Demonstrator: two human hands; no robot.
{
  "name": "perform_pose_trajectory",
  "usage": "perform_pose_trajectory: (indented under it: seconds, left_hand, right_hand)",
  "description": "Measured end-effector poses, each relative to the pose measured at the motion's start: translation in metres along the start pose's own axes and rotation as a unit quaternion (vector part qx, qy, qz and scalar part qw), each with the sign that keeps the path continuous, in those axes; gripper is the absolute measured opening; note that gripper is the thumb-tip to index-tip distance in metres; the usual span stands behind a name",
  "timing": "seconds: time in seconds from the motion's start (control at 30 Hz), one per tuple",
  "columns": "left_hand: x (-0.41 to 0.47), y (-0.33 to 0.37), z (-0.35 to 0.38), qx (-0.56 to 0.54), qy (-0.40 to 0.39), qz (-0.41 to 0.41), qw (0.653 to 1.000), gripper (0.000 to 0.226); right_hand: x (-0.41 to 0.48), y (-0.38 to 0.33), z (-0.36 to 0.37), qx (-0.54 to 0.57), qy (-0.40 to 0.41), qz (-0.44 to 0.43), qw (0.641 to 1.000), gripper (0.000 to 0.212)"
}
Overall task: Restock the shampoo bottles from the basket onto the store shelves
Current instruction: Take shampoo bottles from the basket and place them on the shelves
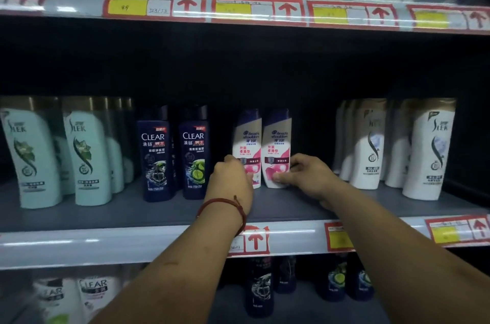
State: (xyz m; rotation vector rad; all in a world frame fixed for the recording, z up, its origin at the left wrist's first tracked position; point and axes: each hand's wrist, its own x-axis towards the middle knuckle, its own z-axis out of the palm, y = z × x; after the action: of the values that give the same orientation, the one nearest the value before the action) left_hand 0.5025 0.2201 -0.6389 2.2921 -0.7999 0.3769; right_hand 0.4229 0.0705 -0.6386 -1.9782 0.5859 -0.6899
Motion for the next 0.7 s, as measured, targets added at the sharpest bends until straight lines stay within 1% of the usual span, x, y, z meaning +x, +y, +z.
perform_pose_trajectory:
  seconds: [0.37,0.7]
  left_hand:
    - [0.0022,-0.0023,0.0024,0.026,-0.006,0.009,1.0,0.033]
    - [0.0024,-0.0011,0.0017,0.033,-0.006,0.006,0.999,0.038]
  right_hand:
    - [0.0066,0.0075,0.0015,0.011,0.001,0.002,1.0,0.031]
    - [0.0055,0.0065,0.0013,0.001,-0.005,0.003,1.0,0.032]
